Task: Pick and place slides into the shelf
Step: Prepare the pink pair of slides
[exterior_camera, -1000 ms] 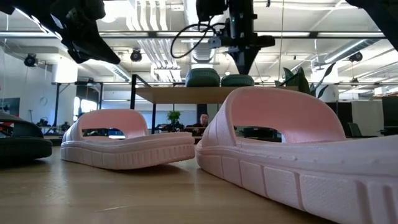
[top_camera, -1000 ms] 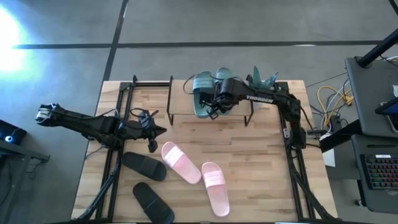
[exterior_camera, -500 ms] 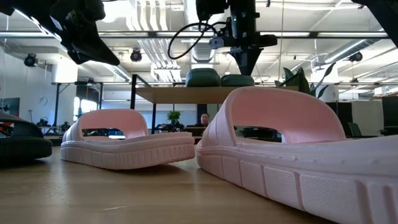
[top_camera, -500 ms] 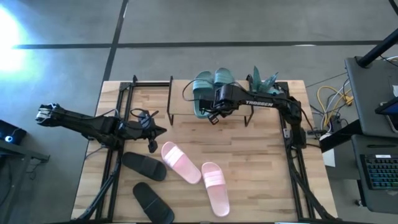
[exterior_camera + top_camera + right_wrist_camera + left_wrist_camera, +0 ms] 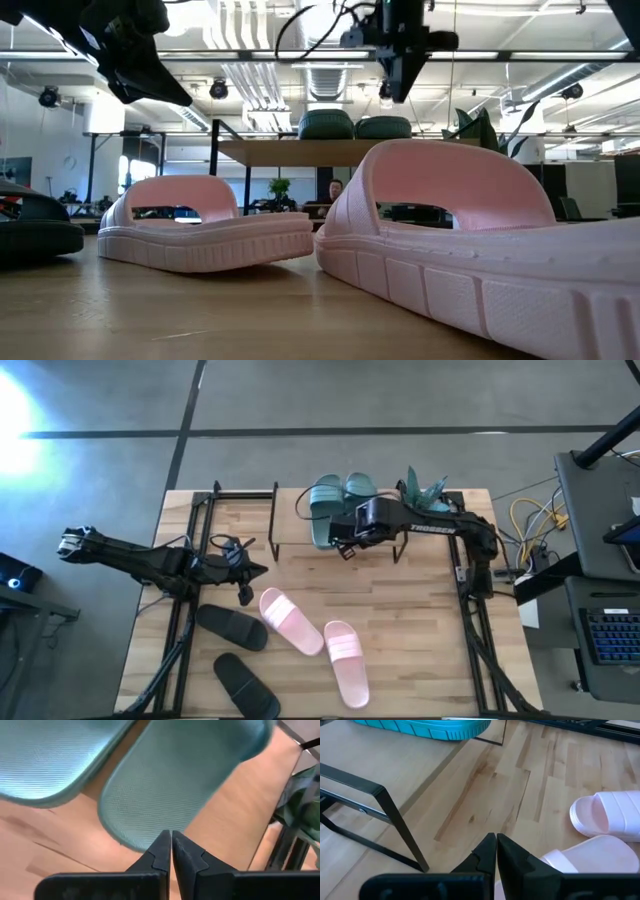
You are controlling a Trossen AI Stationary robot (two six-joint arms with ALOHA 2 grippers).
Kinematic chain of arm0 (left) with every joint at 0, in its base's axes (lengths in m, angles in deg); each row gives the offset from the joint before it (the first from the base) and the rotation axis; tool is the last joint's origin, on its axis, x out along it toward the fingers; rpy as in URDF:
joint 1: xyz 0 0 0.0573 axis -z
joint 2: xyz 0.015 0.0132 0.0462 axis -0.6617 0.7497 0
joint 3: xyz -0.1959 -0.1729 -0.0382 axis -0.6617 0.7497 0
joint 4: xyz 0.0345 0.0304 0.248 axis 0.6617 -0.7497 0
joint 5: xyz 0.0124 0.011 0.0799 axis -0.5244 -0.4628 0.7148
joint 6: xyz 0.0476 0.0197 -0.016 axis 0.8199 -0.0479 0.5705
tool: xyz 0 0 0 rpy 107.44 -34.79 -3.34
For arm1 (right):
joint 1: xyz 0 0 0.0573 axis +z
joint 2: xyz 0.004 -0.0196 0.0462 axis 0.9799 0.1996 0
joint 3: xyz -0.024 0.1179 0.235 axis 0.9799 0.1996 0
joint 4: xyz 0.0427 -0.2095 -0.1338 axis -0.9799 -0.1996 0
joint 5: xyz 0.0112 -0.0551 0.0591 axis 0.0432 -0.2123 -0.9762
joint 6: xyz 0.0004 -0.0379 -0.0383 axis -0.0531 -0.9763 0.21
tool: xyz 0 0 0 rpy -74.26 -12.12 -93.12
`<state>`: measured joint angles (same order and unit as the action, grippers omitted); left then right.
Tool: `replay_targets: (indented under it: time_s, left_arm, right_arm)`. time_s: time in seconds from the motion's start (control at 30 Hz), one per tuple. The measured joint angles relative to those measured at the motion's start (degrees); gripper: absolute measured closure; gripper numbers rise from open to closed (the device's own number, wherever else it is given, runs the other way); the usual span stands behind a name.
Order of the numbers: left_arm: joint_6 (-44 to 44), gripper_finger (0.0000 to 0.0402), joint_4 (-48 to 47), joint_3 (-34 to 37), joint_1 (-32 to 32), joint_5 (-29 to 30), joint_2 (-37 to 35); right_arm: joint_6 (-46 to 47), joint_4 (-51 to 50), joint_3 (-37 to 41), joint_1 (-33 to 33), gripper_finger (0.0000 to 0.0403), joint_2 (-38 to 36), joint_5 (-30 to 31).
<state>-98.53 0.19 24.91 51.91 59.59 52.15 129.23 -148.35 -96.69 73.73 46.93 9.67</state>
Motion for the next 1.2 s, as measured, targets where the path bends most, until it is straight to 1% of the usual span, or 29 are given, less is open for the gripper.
replay_targets:
  time_s: [0.07, 0.13, 0.3, 0.37, 0.47, 0.57, 0.67, 0.8, 0.93, 1.0, 1.07, 1.13, 1.2]
  left_arm:
    - [0.0, 0.0402, 0.0, -0.02, 0.0, -0.14, -0.01]
    - [0.0, 0.0402, 0.03, -0.02, 0.0, -2.05, -0.11]
    - [0.03, 0.0402, -0.49, 0.15, 0.04, -13.0, 0.69]
    - [0.06, 0.0402, -0.43, 0.19, 0.09, -15.41, 1.49]
    - [0.04, 0.0402, -0.34, 0.24, 0.08, -16.11, 2.51]
    - [0.04, 0.0402, -0.37, 0.24, 0.07, -16.11, 3.77]
    - [0.02, 0.0402, -0.34, 0.24, 0.07, -16.11, 5.07]
    - [0.02, 0.0402, -0.33, 0.25, 0.07, -16.12, 6.77]
    - [-0.03, 0.0402, -0.33, 0.26, 0.07, -16.17, 8.23]
    - [-0.07, 0.0402, -0.3, 0.24, 0.07, -16.23, 8.81]
    - [-0.09, 0.0402, -0.31, 0.24, 0.07, -16.39, 9.31]
    - [-0.09, 0.0402, -0.28, 0.24, 0.07, -16.47, 9.62]
    - [-0.09, 0.0402, -0.39, 0.24, 0.07, -16.52, 9.84]
  right_arm:
    - [0.28, 0.0, 0.0, 1.1, 0.0394, -1.34, 0.0]
    - [-0.16, -0.02, 0.01, 3.09, 0.0394, -2.37, -0.22]
    - [-3.63, 0.04, 0.02, 12.15, 0.0394, -3.37, -0.44]
    - [-4.71, 0.21, 0.07, 16.58, 0.0394, -3.3, -0.42]
    - [-3.72, 2.99, 0.93, 23.8, 0.0394, -3.13, -0.11]
    - [-0.6, 10.06, 3.21, 31.0, 0.0388, -2.96, 1.64]
    - [6.12, 15.68, 6.98, 36.25, 0.036, -2.96, 1.18]
    - [14.93, 19.08, 13.89, 40.6, 0.0294, -2.86, 1.38]
    - [17.89, 20.83, 19.17, 43.34, 0.0233, -2.85, 3.71]
    - [13.86, 24.13, 21.65, 44.22, 0.0214, -2.85, 4.55]
    - [5.78, 29.86, 24.49, 44.58, 0.0203, -2.85, 4.59]
    - [-3.22, 36.21, 27.08, 44.8, 0.0198, -2.85, 4.52]
    - [-10.26, 41.92, 28.99, 44.77, 0.0194, -2.85, 4.54]
